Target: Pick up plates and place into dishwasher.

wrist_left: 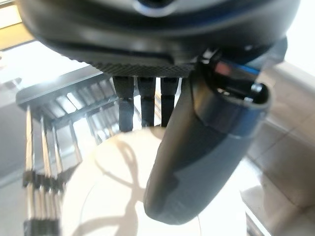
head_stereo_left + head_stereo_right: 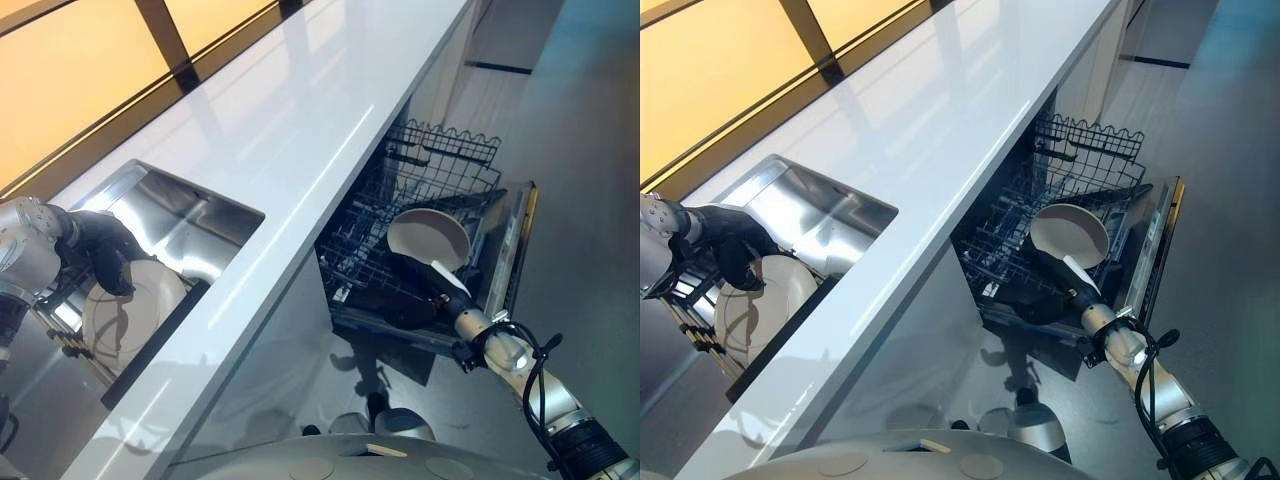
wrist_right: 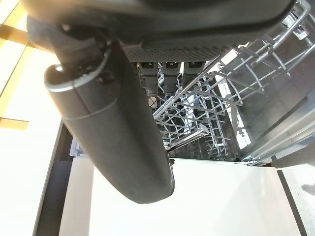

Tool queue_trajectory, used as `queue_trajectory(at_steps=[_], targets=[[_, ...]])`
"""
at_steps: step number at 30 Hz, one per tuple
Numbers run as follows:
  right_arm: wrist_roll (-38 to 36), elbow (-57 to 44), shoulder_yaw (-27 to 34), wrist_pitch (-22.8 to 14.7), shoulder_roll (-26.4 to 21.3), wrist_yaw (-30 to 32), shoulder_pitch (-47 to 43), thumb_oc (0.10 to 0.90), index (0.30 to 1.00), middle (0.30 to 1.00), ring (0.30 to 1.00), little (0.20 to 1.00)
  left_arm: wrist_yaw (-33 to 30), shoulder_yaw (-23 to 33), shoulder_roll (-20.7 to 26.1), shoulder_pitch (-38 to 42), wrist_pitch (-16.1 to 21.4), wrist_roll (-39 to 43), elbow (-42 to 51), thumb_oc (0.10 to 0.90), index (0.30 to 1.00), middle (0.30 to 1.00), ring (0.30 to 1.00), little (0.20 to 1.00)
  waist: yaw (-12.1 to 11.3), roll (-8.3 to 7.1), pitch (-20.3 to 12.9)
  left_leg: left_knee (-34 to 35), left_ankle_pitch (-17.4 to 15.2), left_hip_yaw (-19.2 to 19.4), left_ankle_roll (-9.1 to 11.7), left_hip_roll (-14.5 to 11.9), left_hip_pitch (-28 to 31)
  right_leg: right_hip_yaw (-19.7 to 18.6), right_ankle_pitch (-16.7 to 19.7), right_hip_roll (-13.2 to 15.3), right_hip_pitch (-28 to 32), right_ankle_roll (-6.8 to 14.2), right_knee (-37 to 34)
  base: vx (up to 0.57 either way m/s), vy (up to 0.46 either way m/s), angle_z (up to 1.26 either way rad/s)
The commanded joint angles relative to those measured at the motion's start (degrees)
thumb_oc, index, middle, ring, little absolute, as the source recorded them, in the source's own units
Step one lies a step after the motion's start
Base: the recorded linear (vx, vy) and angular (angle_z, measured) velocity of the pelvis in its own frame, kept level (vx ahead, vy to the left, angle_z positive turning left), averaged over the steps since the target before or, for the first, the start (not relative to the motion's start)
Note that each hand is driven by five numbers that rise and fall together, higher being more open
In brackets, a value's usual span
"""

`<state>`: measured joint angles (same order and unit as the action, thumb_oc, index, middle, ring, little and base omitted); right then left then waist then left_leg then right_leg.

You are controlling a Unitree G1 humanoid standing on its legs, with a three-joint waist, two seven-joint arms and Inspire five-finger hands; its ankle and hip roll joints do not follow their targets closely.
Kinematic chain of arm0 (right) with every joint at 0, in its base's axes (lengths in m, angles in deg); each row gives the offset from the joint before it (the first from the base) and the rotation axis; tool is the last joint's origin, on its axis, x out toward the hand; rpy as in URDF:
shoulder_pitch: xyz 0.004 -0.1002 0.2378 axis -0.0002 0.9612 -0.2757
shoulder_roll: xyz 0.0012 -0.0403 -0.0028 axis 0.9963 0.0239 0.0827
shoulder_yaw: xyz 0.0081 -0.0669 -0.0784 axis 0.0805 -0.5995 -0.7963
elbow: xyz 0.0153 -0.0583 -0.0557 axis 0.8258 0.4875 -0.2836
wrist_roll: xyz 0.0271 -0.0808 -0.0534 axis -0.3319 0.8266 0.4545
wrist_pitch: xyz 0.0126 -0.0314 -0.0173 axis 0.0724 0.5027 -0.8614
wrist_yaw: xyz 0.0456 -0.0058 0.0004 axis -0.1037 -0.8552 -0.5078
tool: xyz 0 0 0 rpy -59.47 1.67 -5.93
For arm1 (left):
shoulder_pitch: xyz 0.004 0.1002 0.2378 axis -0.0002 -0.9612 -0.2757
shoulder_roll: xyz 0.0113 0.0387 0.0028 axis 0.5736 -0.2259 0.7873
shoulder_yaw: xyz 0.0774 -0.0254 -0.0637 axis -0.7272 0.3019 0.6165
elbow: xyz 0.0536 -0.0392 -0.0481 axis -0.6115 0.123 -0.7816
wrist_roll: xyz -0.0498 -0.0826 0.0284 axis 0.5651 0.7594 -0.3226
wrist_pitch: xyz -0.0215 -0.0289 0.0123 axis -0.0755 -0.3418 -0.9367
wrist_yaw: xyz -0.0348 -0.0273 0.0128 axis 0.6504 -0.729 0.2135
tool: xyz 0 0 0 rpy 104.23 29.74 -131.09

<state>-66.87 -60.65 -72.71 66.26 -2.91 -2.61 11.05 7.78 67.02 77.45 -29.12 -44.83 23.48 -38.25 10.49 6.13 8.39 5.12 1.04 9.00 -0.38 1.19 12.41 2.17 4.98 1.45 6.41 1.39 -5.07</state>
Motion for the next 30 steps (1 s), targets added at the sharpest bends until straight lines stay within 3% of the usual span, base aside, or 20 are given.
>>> queue_trajectory(at_steps=[1,7,16,21,22,27,30], targets=[[-2.0,-5.1,-0.3,-2.7,-1.6,1.4,-3.5,0.8,0.9,0.9,0.9,0.9,17.9,-5.6,-6.3,-9.4,-2.8,14.2,3.8,0.375,0.535,0.535,0.535,0.475,-1.6,-1.65,-0.1,-1.9,-2.1,-0.2,-1.0,2.5,-3.7,0.2,-6.0,-1.3,-0.3,5.1,4.8,-0.03,-0.001,-0.01],[-1.2,-5.1,-0.4,-3.1,-1.2,2.4,-2.6,0.8,0.9,0.9,0.9,0.9,15.1,-4.9,-7.7,-9.9,-5.3,24.2,4.7,0.35,0.514,0.514,0.514,0.45,-1.6,-1.45,-0.4,-1.1,-1.8,-0.2,-0.9,2.6,-3.5,0.4,-5.7,-1.4,-0.3,5.2,4.4,-0.03,-0.003,-0.01],[-0.6,-5.1,0.9,-4.8,-1.3,2.2,-0.8,0.8,0.9,0.9,0.9,0.9,13.1,-3.0,-7.3,-11.4,-5.1,28.4,4.8,0.325,0.493,0.493,0.493,0.425,-1.4,-1.14,-0.4,-0.7,-1.5,-0.4,-0.9,2.6,-3.6,0.4,-5.5,-1.2,-0.5,5.3,4.5,-0.01,0.007,-0.01],[-0.8,-5.3,1.1,-5.4,-1.7,2.7,-1.1,0.8,0.9,0.9,0.9,0.9,11.9,-2.9,-6.7,-11.9,-5.2,31.1,6.8,0.226,0.408,0.408,0.408,0.326,-1.8,-1.13,-0.4,-0.7,-1.4,-0.8,-1.0,2.7,-3.8,0.5,-5.3,-1.2,-0.5,5.3,4.2,-0.05,-0.001,0.0],[-0.9,-5.4,1.3,-5.5,-1.8,3.2,-1.3,0.8,0.9,0.9,0.9,0.9,10.6,-2.5,-6.4,-12.2,-5.6,31.6,8.2,0.103,0.302,0.302,0.302,0.203,-2.1,-1.12,-0.4,-0.7,-1.4,-0.9,-1.0,2.8,-3.9,0.7,-5.2,-1.1,-0.5,5.3,4.1,-0.06,-0.005,0.05],[-1.4,-5.5,1.8,-5.5,-1.8,3.8,-1.7,0.8,0.9,0.9,0.9,0.9,11.9,-1.4,-5.7,-13.9,-5.4,28.6,10.3,0.1,0.3,0.3,0.3,0.2,-2.9,-1.22,-0.5,-0.9,-1.4,-1.3,-1.0,2.9,-4.1,1.2,-5.1,-0.9,-0.4,5.3,3.9,-0.05,-0.003,0.03],[-1.8,-5.9,1.9,-4.9,-2.1,3.8,-2.2,0.8,0.9,0.9,0.9,0.9,12.1,-0.5,-6.0,-15.5,-5.5,26.9,10.8,0.144,0.338,0.338,0.338,0.244,-3.3,-1.32,-0.5,-0.9,-1.3,-1.7,-1.0,3.0,-4.1,1.4,-5.0,-0.8,-0.2,5.3,3.8,-0.05,-0.002,0.04]])
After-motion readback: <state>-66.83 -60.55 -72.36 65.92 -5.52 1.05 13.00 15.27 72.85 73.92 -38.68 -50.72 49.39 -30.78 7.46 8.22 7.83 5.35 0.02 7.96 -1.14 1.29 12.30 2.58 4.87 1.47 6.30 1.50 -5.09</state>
